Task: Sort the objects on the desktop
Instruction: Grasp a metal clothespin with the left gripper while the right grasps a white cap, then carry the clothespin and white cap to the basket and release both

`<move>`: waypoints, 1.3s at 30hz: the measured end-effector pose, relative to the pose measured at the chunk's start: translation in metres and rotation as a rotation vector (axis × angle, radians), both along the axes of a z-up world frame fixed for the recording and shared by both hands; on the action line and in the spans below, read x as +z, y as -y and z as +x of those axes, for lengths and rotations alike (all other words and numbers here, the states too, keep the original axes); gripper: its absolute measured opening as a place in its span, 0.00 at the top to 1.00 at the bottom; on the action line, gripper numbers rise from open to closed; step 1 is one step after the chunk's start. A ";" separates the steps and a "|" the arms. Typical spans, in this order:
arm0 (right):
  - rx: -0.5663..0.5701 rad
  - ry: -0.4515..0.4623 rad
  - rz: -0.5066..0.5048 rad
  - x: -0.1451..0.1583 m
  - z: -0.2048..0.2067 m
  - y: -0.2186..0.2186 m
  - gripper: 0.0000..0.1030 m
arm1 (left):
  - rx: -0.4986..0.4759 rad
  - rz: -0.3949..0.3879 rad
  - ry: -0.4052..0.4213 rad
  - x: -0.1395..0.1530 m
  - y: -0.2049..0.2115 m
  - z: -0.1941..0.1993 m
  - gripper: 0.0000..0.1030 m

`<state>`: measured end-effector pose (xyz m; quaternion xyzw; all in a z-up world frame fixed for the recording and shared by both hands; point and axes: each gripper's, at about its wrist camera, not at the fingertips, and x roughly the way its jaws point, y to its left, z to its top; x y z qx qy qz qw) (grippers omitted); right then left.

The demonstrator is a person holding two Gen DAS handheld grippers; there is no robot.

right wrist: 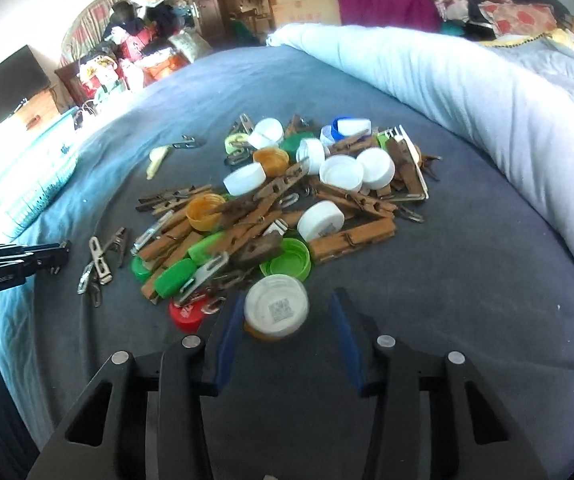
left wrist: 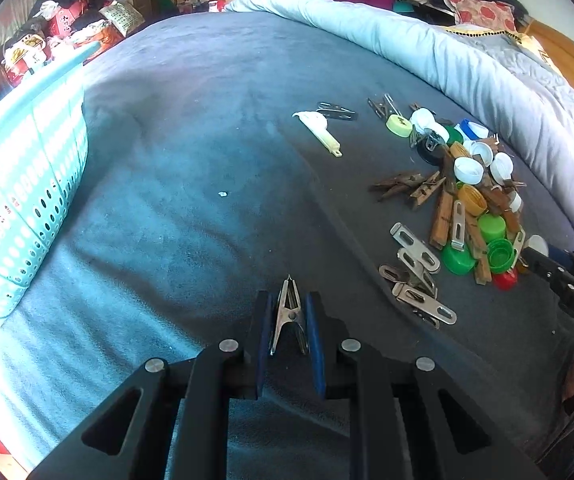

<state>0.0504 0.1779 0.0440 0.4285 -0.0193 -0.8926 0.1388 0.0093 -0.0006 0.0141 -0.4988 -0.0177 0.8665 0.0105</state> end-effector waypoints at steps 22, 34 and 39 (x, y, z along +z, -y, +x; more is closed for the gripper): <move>0.020 -0.045 -0.139 0.048 0.040 0.011 0.88 | -0.018 0.003 -0.159 0.069 0.013 0.029 0.83; 0.148 -0.161 -0.139 0.123 0.029 0.064 0.88 | 0.001 0.086 -0.307 0.156 0.043 0.030 0.83; 0.205 -0.220 -0.139 0.159 0.019 0.097 0.88 | 0.023 0.072 -0.345 0.182 0.059 0.030 0.83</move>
